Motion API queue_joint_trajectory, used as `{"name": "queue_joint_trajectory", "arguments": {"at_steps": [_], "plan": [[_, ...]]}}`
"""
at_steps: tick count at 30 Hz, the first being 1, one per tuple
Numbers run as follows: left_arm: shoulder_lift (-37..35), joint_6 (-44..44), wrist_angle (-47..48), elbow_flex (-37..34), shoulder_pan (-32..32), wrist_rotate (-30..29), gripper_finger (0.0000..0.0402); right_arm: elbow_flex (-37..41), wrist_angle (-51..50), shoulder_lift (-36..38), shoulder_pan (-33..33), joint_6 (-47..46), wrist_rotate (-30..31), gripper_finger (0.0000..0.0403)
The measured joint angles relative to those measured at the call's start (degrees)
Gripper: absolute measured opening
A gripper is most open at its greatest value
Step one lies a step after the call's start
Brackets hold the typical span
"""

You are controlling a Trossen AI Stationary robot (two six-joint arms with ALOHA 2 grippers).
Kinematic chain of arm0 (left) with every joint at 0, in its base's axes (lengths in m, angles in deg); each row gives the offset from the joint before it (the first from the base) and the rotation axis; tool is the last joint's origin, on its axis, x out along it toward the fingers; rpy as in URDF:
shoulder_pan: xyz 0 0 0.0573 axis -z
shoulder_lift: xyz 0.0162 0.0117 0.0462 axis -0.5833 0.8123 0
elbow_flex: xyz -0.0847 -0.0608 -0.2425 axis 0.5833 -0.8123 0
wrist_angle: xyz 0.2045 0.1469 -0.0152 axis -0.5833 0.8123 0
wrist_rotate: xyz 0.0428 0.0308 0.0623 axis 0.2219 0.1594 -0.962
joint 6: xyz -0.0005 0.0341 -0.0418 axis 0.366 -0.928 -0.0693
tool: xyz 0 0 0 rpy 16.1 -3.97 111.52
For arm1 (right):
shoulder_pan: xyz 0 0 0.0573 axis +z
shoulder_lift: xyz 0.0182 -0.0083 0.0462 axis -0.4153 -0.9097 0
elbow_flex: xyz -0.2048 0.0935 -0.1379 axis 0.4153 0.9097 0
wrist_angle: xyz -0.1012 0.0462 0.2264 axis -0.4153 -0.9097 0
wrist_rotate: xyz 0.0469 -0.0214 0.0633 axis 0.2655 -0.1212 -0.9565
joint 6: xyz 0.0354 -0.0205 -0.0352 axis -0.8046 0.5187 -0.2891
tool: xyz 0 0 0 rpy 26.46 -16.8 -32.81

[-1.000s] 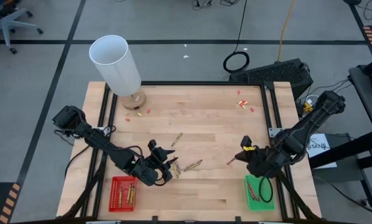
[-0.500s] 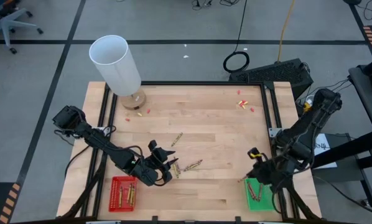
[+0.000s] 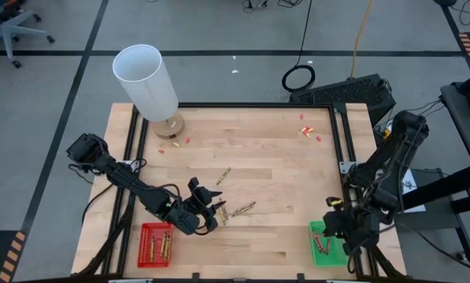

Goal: Sort crayons
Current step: Put the red crayon into the green bin

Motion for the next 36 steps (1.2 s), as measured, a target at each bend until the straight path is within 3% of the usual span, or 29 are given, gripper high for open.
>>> {"name": "queue_joint_trajectory", "arguments": {"at_steps": [5,11,17,23,32,36], "plan": [[0.0,0.0,0.02,0.0,0.0,0.72,0.0152,0.0,-0.79,-2.72,1.94,2.84,-4.5,0.0004],[0.0,0.0,0.04,0.0,0.0,0.72,0.0152,0.0,-1.97,-5.92,3.13,25.08,-8.14,0.0004],[0.0,0.03,0.04,0.0,0.0,0.72,0.0152,0.0,-2.36,-7.15,2.6,45.72,-8.1,0.0004],[0.0,0.04,0.0,0.0,-0.02,0.72,0.0152,0.17,-2.77,-7.19,1.53,59.98,-9.55,0.0004],[0.0,0.07,-0.02,0.0,-0.07,0.72,0.0152,1.7,-1.33,-7.19,0.26,61.98,-9.4,0.0004],[0.0,0.03,-0.02,0.0,-0.07,0.72,0.0152,1.7,0.52,-7.19,0.27,57.56,-7.83,0.0004]]}}
